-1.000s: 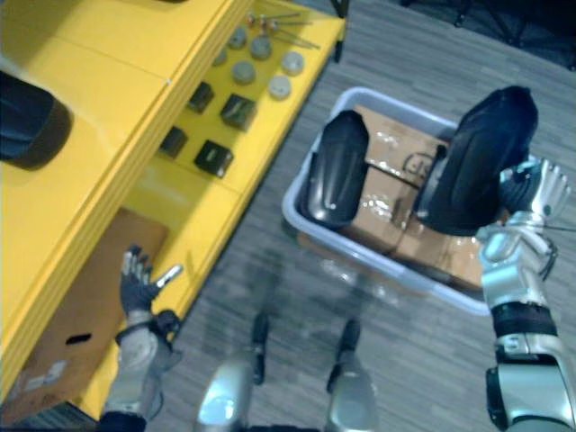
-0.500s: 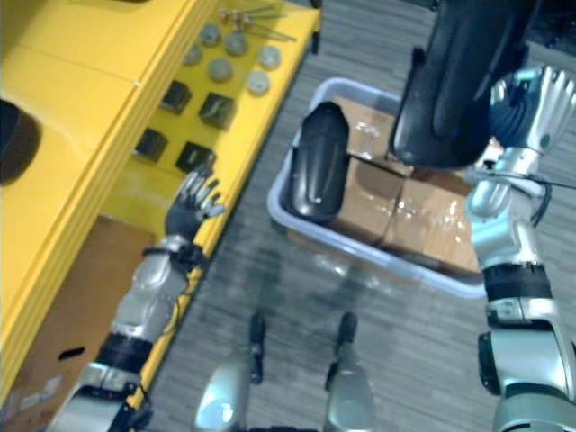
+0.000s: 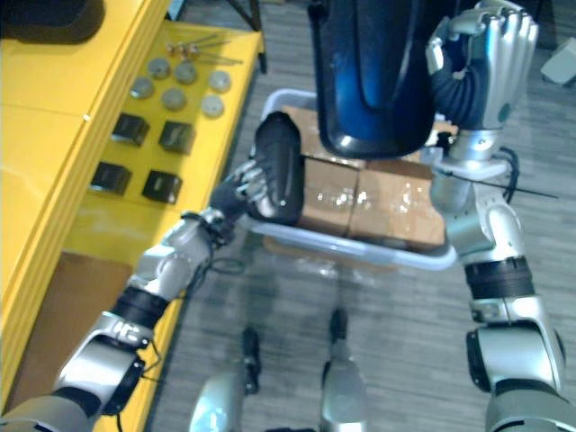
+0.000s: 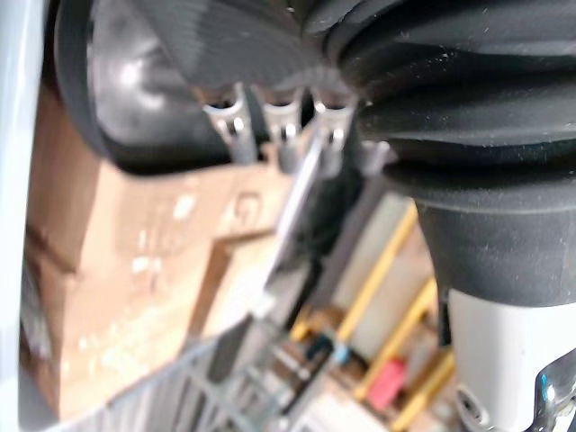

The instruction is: Walk over and take plastic housings, then place them on the shelf

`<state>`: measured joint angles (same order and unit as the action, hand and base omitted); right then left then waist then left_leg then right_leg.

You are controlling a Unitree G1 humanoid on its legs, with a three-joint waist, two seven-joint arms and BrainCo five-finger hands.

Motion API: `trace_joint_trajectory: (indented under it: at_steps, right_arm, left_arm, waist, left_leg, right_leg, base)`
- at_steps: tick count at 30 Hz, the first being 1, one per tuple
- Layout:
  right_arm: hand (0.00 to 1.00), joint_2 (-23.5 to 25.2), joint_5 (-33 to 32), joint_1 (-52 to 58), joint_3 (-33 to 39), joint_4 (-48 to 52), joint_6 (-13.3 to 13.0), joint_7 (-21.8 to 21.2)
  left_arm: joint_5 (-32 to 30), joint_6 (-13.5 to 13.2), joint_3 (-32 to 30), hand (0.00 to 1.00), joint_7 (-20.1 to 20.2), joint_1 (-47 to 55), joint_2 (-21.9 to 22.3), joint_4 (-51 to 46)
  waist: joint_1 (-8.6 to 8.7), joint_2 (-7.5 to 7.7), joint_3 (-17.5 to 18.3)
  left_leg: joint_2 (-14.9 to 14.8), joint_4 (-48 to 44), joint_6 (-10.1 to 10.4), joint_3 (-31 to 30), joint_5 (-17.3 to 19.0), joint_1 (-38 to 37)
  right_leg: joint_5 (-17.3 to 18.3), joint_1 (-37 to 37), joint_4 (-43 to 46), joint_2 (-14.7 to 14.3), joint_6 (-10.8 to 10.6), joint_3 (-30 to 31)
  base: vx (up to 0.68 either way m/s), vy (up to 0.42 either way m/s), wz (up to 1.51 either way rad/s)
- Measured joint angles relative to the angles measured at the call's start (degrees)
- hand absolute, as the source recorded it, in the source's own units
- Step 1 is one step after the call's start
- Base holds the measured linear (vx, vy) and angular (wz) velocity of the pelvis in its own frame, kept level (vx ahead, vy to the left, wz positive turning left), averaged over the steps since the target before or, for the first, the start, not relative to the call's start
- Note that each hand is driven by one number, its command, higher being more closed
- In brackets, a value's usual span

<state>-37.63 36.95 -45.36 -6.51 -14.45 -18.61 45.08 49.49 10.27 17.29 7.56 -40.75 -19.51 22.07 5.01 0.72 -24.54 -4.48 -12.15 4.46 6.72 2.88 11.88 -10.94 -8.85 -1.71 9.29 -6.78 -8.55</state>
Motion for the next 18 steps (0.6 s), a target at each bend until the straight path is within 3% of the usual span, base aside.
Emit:
trace_joint_trajectory:
  at_steps: [5, 13, 18]
  right_arm:
    - [1.0, 2.4, 1.02, 0.41, -3.2, 0.06, -1.85, -1.72]
    - [1.0, 3.86, 2.27, 4.59, -9.79, -1.35, -2.96, -5.04]
    - [1.0, 4.05, 2.3, 4.63, -13.08, -4.79, -1.34, -6.56]
  left_arm:
    - [0.53, -0.11, 1.85, 0.0, -0.06, -2.39, 0.51, 2.13]
    - [4.6, -2.63, 4.15, 0.0, -0.11, -2.61, 2.25, 2.07]
    - [4.02, -2.63, 4.23, 0.0, -2.6, -2.88, 2.34, 2.05]
  waist:
    - [0.24, -0.02, 0.02]
    - [0.2, -1.39, 5.19]
    - [0.2, -1.68, 5.68]
  left_leg:
    - [0.16, 0.53, 0.03, 0.23, -0.05, -0.82]
    - [0.51, 1.8, 0.09, 0.04, -0.11, -1.13]
    - [0.56, 2.05, 0.1, -0.27, -0.13, -1.82]
  right_leg:
    - [-0.16, 0.51, -0.3, 0.05, 0.12, 0.39]
    - [-0.44, 1.07, -1.79, 0.24, 0.26, -0.01]
    - [-0.31, 2.07, -2.0, 0.31, 0.42, -0.57]
  base:
    - [0.0, 0.0, 0.0]
    - [0.0, 0.0, 0.0]
    - [-0.03, -0.001, 0.03]
